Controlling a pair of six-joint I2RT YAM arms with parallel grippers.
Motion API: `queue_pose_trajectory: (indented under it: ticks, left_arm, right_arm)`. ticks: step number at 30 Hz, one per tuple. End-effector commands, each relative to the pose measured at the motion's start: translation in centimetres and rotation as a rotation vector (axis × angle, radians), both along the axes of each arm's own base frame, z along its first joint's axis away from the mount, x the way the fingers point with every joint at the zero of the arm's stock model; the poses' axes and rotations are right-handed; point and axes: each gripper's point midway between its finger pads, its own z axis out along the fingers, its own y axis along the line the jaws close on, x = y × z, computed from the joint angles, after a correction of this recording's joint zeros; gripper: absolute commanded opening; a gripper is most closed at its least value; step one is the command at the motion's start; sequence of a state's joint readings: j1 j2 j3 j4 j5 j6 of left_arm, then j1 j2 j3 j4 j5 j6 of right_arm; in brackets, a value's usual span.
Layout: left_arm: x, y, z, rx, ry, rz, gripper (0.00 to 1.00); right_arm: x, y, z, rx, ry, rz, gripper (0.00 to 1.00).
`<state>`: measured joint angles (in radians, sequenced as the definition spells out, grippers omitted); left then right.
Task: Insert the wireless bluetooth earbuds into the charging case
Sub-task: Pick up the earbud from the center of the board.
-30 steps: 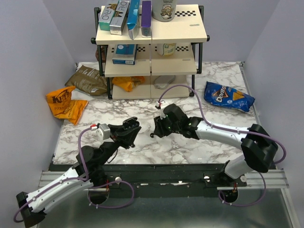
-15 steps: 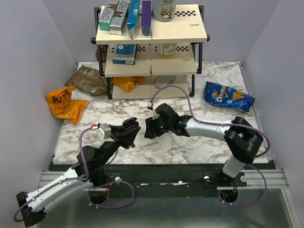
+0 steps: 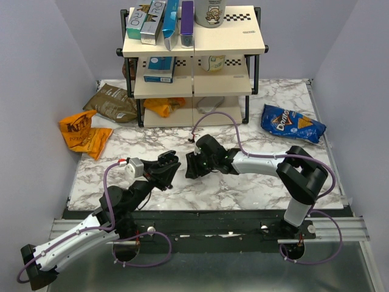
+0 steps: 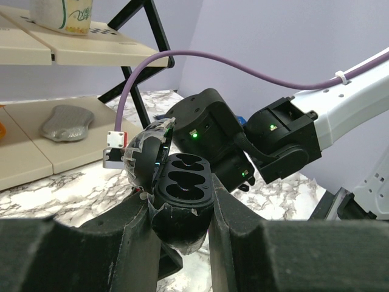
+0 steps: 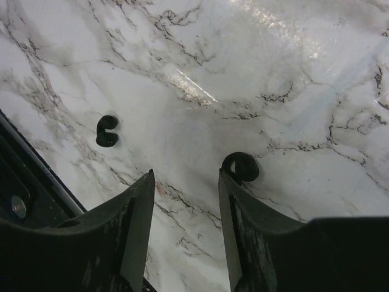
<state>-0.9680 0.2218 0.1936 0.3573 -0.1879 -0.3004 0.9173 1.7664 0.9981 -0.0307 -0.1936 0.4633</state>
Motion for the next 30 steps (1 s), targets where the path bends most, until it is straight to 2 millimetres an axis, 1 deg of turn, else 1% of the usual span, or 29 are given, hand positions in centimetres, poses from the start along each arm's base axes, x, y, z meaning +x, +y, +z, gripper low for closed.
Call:
queue_pose_trajectory:
  ticks: [1,7,20,27,30]
  left_arm:
    - [0.2,0.0,-0.6,0.005,0.015,0.011,0.0]
    - [0.2,0.0,-0.7,0.003,0.017,0.012,0.0]
    - [0.3,-0.1,-1.0,0.007,0.028,0.013,0.0]
    - [0.3,-0.1,-1.0,0.007,0.03,0.012,0.0]
    - [0.3,-0.1,-1.1,0.008,0.031,0.012,0.0]
  right_arm:
    - [0.9,0.3,-0.1,-0.013,-0.02,-0.049,0.53]
    - [1.2,-0.4,-0.7,-0.044,-0.023,-0.078,0.53]
    - [1.1,-1.7,-2.2,-0.103,-0.014,-0.107,0.53]
    - [1.4,-3.2,-3.2,-0.173,-0.019,-0.142,0.52]
    - [1.2,-3.4,-3.3,-0.18,-0.019,-0.142,0.51]
